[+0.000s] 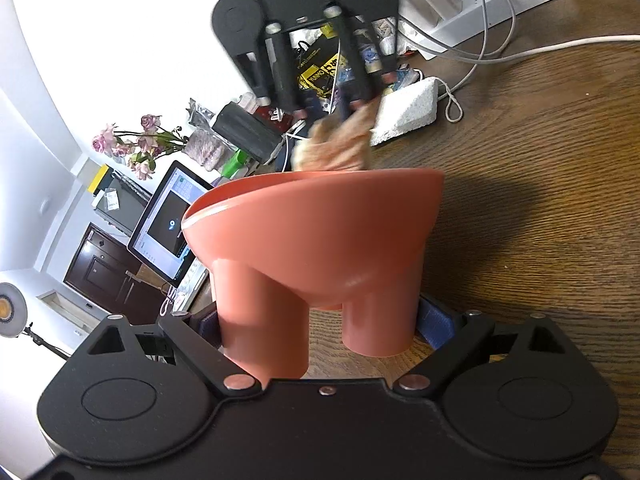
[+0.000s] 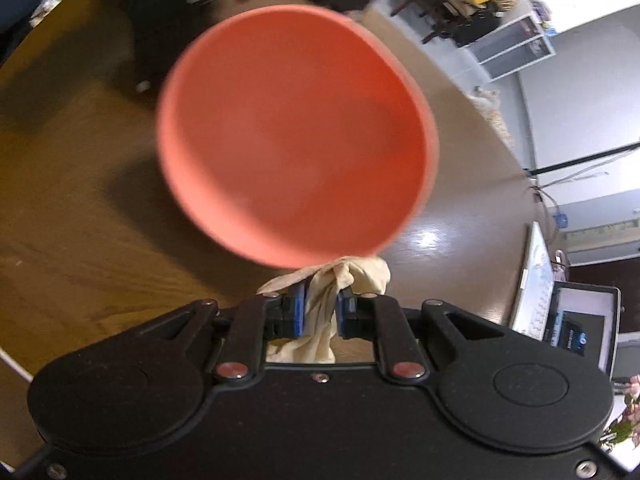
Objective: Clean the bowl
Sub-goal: 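Wipe the cloth along the bowl's outer wall with the right gripper, then wipe the inside of the bowl again with the cloth in the right gripper, then rub the cloth around the bowl's rim and outer side with the right gripper, then wipe the cloth inside the bowl held by the left gripper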
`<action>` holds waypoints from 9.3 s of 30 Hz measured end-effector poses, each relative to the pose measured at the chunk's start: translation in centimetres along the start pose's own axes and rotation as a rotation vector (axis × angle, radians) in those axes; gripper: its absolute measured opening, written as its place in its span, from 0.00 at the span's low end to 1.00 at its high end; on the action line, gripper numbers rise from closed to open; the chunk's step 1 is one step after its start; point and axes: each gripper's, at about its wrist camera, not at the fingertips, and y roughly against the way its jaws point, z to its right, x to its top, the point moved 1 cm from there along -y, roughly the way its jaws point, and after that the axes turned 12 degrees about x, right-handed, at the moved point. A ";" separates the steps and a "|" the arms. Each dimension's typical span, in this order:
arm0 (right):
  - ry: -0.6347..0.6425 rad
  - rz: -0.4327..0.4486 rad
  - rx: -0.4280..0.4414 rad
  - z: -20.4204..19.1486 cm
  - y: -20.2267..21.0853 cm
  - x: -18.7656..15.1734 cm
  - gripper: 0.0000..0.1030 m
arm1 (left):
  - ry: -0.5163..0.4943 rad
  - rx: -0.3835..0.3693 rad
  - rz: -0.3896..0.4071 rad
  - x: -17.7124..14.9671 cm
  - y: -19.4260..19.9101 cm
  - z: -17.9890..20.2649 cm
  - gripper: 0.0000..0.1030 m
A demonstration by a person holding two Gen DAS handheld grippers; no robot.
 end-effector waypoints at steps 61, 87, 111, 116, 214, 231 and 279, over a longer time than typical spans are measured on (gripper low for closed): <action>0.030 0.080 -0.215 4.1 3.5 1.2 0.16 | -0.011 0.005 -0.002 -0.4 0.5 -0.4 0.89; 0.231 0.206 -0.137 -3.0 2.0 7.0 0.16 | -0.006 0.013 -0.011 -0.4 0.8 -0.4 0.89; 0.180 0.123 -0.007 -2.2 -1.9 5.6 0.16 | -0.032 0.006 -0.002 -0.2 0.3 -0.3 0.89; 0.213 0.179 -0.054 -1.9 -0.3 7.7 0.16 | -0.035 0.005 -0.002 -0.2 0.4 -0.3 0.89; 0.292 -0.110 0.056 -7.2 -2.1 4.1 0.16 | -0.005 0.014 -0.023 -1.1 0.7 -0.7 0.90; 0.277 0.232 -0.160 -2.4 6.1 10.5 0.15 | 0.013 0.015 -0.020 -1.3 0.8 -0.7 0.89; 0.326 0.185 -0.210 -0.1 2.7 11.3 0.15 | 0.056 0.022 -0.015 -3.1 1.4 -1.4 0.89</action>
